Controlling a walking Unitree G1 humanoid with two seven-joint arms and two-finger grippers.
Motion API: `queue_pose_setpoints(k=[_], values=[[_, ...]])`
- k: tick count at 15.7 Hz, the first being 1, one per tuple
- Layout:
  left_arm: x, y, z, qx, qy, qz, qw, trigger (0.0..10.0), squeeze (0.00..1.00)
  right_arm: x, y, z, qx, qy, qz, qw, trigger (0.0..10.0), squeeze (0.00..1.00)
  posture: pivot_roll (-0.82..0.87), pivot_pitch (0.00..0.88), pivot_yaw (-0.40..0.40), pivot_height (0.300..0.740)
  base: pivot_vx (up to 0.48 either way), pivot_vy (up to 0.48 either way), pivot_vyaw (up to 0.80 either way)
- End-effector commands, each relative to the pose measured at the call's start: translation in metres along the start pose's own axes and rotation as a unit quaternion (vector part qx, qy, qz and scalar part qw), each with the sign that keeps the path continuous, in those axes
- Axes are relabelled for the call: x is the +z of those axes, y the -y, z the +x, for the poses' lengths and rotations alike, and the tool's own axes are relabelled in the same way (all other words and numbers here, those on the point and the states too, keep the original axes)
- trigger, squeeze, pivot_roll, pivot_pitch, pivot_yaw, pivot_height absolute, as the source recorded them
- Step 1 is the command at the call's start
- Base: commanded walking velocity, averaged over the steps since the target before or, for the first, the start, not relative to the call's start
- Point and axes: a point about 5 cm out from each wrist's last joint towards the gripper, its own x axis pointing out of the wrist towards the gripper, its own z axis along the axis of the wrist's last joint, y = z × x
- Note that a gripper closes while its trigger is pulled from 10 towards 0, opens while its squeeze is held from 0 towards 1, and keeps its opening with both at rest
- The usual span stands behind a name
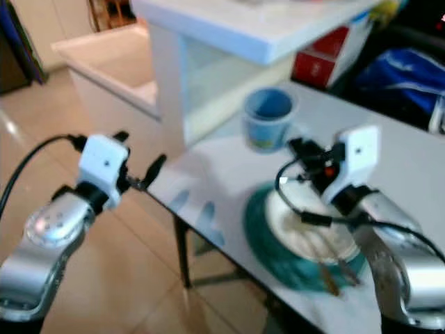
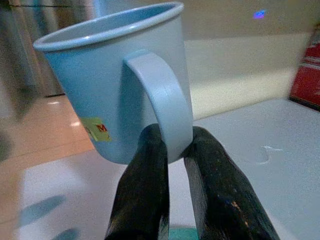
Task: Setting the table
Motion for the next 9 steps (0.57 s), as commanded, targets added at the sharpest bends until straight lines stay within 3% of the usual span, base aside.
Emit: queue_pose_setpoints(k=[1, 3, 5, 9], values=[[0.003, 0.001, 0.0, -0.003, 0.006, 0.003, 1.0, 10.0, 0.0, 0.017, 0.001, -0.004, 0.017, 0.023, -0.001, 1.0, 10.0, 0.0, 0.01, 0.0, 0.006, 0.74, 0.0, -0.48, 0.0], [0.002, 0.002, 0.0, -0.004, 0.004, -0.019, 1.0, 10.0, 0.0, 0.032, 0.006, -0.006, 0.03, 0.052, 0.022, 0.998, 10.0, 0.0, 0.01, 0.0, 0.005, 0.74, 0.0, -0.381, 0.0], [0.003, 0.001, -0.001, -0.009, 0.005, -0.006, 1.0, 10.0, 0.0, 0.042, 0.015, -0.005, 0.016, 0.074, 0.035, 0.996, 10.0, 0.0, 0.02, 0.0, 0.005, 0.74, 0.0, 0.0, 0.0], [0.0, 0.003, -0.011, -0.064, -0.003, -0.012, 0.998, 10.0, 0.0, 0.034, 0.043, 0.001, -0.049, 0.027, 0.06, 0.997, 10.0, 0.0, 0.03, 0.0, -0.005, 0.74, 0.0, 0.0, 0.0]])
